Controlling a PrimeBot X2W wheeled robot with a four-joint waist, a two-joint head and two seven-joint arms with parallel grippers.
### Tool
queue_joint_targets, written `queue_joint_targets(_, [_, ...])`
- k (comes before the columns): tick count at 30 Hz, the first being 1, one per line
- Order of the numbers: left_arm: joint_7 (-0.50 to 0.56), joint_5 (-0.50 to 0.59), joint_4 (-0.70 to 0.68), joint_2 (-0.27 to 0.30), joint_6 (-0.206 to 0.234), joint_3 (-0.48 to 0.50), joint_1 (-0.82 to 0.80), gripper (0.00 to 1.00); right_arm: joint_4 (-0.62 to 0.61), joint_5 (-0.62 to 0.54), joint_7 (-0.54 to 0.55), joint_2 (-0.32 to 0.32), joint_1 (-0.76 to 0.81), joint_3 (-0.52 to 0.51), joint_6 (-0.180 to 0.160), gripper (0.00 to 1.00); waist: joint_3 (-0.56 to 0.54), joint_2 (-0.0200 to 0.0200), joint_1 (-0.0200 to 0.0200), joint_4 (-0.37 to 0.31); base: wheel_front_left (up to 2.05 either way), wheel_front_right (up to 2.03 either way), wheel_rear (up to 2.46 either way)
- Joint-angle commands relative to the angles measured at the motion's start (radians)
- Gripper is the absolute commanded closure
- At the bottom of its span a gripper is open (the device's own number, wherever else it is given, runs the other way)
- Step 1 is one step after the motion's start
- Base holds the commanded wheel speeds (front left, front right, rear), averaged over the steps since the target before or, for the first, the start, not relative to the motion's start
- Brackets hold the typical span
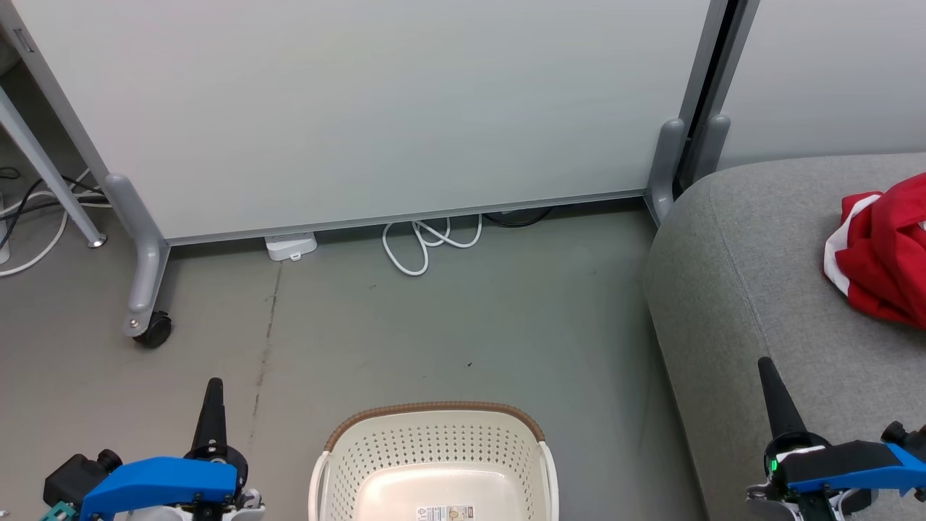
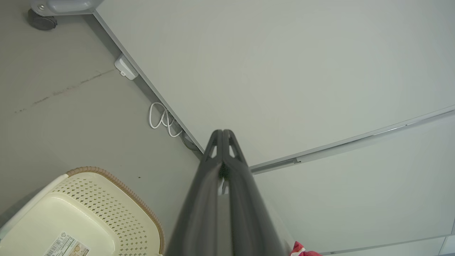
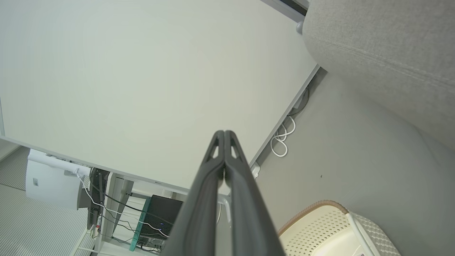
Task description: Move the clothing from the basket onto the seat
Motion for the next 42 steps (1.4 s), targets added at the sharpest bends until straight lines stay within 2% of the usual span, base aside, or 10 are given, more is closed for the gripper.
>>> queue_joint_targets(1, [0.007,-0.023,-0.015,0.002,-0.005,0.006,-0.026,1.0,-0.013,0.023,0.006,-0.007,-0.023,-0.002,0.0,1.0,0.0,0.0,0.0,0.0,0.0,0.0,0.0])
queue_joint_targets(42, [0.098,-0.347,-0.08,-0.012,-0.008,0.055,-0.045,1.0,-0.03,0.361,0.082,-0.009,-0.045,-0.012,0.001,1.0,0.004,0.0,0.0,-0.015,0.0,0.0,0.0])
